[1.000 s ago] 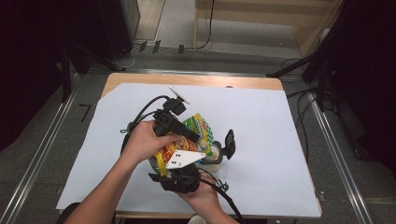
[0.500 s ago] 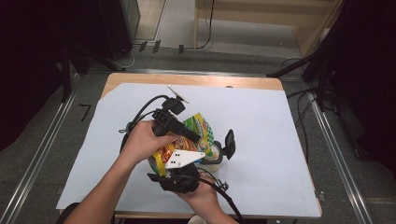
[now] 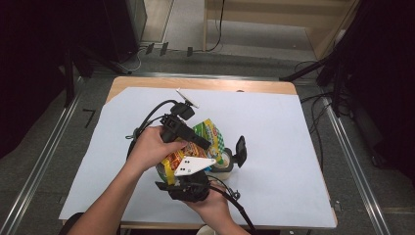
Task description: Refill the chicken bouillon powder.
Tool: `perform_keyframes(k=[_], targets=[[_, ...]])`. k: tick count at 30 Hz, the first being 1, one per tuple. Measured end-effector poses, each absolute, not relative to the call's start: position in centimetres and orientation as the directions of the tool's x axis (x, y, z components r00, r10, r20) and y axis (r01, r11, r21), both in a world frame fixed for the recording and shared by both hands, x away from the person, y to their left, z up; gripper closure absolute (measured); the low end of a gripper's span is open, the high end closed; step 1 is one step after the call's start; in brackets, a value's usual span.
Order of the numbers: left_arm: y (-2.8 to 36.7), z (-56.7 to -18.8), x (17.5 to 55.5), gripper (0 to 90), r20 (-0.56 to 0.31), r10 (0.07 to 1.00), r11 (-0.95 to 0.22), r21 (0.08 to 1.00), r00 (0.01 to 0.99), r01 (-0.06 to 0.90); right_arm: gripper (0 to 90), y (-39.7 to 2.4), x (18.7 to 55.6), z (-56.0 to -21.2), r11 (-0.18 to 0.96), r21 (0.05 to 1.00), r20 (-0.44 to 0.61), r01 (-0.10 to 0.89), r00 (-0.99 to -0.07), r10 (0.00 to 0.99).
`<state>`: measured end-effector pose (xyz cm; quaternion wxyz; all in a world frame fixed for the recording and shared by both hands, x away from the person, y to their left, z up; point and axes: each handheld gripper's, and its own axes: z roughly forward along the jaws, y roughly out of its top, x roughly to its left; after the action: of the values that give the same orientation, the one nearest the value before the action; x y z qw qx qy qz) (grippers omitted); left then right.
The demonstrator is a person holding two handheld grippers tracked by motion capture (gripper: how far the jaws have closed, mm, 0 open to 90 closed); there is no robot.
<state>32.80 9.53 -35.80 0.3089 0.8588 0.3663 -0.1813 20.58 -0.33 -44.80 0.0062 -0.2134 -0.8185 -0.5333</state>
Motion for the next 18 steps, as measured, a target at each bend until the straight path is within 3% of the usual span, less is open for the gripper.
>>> perform_keyframes(k=[18], targets=[[9.5,-36.3,33.1,74.4,-0.549,0.52,-0.541,0.381,0.655,0.75,70.8,-0.24,20.54,-45.01,0.347,0.864,0.239,0.364,-0.905,0.352]])
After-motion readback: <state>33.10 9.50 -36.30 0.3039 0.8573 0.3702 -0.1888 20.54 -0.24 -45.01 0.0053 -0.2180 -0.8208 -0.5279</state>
